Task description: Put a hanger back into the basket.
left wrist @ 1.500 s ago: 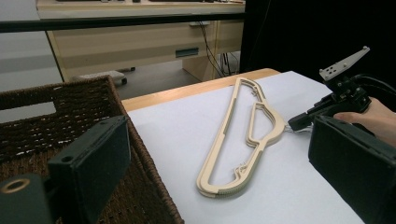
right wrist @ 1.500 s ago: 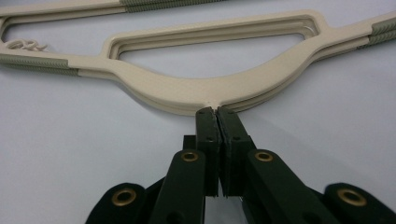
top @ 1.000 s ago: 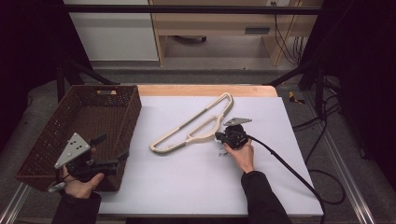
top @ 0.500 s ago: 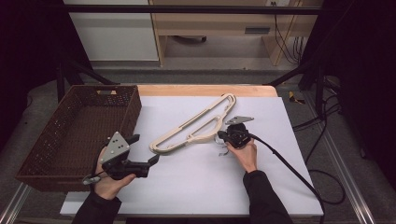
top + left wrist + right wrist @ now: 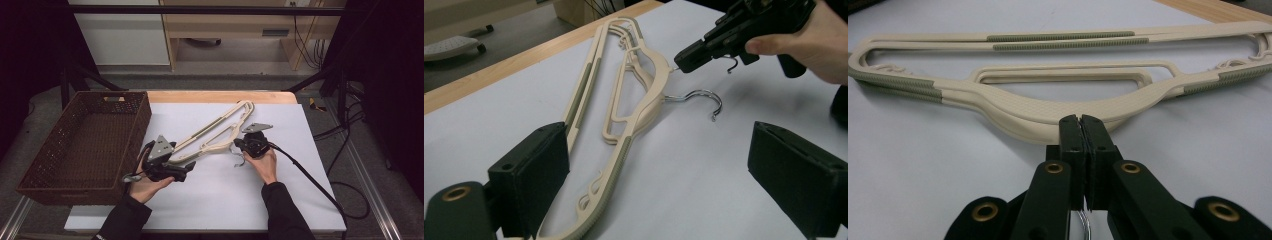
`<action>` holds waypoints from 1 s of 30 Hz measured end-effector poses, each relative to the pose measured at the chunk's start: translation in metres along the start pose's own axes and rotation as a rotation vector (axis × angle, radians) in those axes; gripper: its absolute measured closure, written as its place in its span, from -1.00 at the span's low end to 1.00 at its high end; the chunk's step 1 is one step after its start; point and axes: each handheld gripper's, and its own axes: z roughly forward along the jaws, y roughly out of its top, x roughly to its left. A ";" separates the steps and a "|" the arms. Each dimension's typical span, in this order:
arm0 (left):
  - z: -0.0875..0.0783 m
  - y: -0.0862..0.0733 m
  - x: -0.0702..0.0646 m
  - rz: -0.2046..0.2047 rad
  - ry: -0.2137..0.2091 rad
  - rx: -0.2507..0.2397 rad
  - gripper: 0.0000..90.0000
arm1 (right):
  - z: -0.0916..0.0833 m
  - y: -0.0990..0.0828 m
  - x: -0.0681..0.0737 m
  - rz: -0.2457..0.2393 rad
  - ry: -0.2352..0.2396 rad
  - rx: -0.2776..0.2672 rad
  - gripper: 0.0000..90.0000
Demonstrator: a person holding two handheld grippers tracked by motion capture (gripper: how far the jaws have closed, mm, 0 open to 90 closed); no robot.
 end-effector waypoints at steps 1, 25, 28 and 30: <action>0.000 0.000 0.000 0.000 0.000 0.000 -0.78 | 0.000 0.001 0.001 0.008 0.000 -0.003 0.98; 0.102 0.025 -0.003 0.110 -0.033 0.124 -0.45 | -0.012 0.008 0.001 -0.031 0.003 -0.029 0.98; 0.111 0.025 -0.003 0.121 -0.026 0.136 -0.40 | -0.013 0.009 0.002 -0.023 -0.001 -0.032 0.98; 0.120 0.023 -0.003 0.142 -0.023 0.164 -0.35 | -0.013 0.009 0.001 -0.030 0.000 -0.032 0.98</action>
